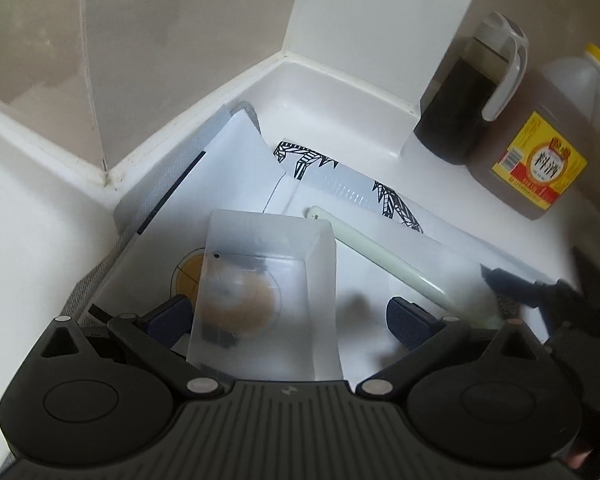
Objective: Collect trash
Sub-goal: 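Grasp the clear plastic container with the left tool while the right tool grasps the toothbrush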
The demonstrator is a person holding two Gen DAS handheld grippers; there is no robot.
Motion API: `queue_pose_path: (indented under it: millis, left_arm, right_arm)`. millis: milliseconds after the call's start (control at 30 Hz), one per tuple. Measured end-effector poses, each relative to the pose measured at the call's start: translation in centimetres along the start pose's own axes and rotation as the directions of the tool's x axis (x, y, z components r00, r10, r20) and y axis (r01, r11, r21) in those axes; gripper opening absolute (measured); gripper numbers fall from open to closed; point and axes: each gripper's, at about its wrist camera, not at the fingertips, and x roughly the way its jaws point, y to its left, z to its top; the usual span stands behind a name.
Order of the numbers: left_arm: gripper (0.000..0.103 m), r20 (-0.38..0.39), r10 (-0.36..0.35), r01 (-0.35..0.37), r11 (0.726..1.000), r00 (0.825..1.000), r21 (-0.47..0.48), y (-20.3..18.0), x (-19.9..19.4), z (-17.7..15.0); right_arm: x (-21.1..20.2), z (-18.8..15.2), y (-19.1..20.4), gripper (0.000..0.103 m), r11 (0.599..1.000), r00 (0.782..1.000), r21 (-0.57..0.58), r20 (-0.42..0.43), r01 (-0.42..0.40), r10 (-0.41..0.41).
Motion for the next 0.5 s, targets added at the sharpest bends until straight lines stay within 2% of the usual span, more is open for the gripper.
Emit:
queue_pose_path:
  millis: [200,267,300,333,433,500]
  left_arm:
    - [0.103,0.024,0.026,-0.027,0.999,0.999,0.044,-0.2,0.0,-0.6]
    - [0.102,0.028,0.041,-0.043,0.997,0.999,0.059,-0.5,-0.2,-0.8]
    - [0.089,0.043,0.05,-0.052,0.997,0.998,0.057,-0.4,-0.6,-1.0]
    - [0.065,0.064,0.056,-0.06,0.997,0.996,0.056,-0.4,-1.0,-1.2]
    - [0.064,0.072,-0.007,0.006,1.0,0.997,0.01,0.4,-2.4,-1.6]
    - [0.064,0.098,-0.011,0.009,1.0,0.995,0.021,0.2,-3.6,-2.0]
  right_arm:
    - [0.0,0.0,-0.1,0.101,1.0,1.0,0.004,0.0,-0.01,0.01]
    - [-0.7,-0.2,0.3,0.078,0.999,0.999,-0.024,0.032,-0.039,0.04]
    - [-1.1,-0.2,0.6,0.043,0.997,0.998,-0.049,0.043,-0.053,0.055]
    - [-1.4,-0.3,1.1,0.024,0.996,0.997,-0.073,0.044,-0.052,0.056]
    - [-2.0,-0.8,2.1,0.011,0.99,0.998,-0.14,0.051,-0.029,0.036]
    - [-2.6,-1.0,2.3,0.011,0.99,0.998,-0.137,0.051,-0.02,0.027]
